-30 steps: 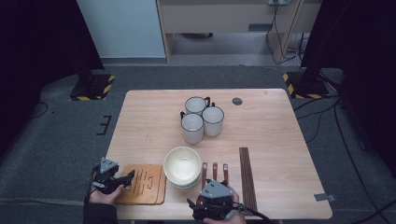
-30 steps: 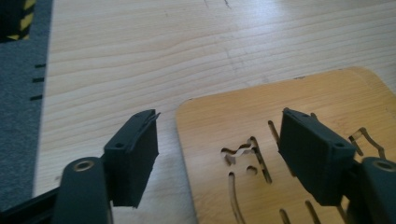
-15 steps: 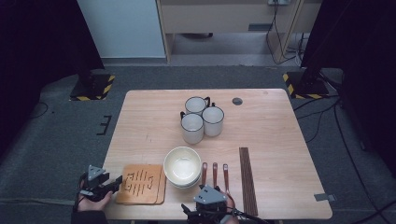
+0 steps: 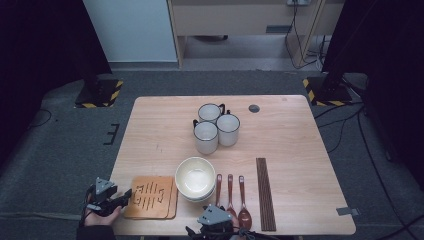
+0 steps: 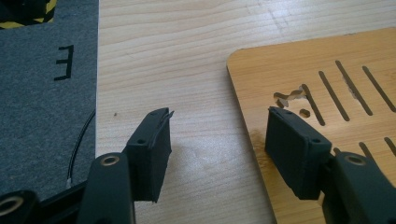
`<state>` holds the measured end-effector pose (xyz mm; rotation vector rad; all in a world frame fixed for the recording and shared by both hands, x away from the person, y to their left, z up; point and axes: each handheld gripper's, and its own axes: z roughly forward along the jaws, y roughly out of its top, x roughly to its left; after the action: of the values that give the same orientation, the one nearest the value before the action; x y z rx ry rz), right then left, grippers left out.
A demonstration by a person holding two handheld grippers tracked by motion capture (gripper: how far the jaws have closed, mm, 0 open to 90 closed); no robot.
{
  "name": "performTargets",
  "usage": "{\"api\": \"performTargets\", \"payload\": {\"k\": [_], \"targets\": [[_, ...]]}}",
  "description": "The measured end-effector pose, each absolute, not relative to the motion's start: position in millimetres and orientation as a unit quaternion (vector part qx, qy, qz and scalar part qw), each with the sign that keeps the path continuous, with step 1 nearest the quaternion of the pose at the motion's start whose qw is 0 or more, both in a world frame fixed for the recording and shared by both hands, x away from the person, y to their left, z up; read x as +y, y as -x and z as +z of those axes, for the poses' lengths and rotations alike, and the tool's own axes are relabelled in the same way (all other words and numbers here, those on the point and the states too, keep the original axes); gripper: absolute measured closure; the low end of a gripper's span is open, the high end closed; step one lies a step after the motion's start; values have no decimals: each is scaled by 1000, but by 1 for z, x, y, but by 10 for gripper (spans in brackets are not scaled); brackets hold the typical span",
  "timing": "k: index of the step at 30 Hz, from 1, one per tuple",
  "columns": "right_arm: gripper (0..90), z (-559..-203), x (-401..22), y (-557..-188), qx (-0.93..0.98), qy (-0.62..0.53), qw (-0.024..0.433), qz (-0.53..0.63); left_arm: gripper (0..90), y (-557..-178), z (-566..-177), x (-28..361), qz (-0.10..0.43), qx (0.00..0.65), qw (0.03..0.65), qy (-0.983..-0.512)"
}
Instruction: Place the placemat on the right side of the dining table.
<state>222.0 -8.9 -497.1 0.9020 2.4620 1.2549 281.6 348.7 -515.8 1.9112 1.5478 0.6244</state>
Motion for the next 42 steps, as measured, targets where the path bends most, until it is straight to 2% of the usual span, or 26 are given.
{"api": "performTargets", "payload": {"k": [26, 42], "targets": [[228, -506, 30, -222, 842, -299, 86, 441, 401, -282, -522, 352, 235, 583, 298, -718], [237, -510, 58, -234, 820, -323, 76, 466, 403, -282, -522, 352, 236, 582, 298, -719]]}}
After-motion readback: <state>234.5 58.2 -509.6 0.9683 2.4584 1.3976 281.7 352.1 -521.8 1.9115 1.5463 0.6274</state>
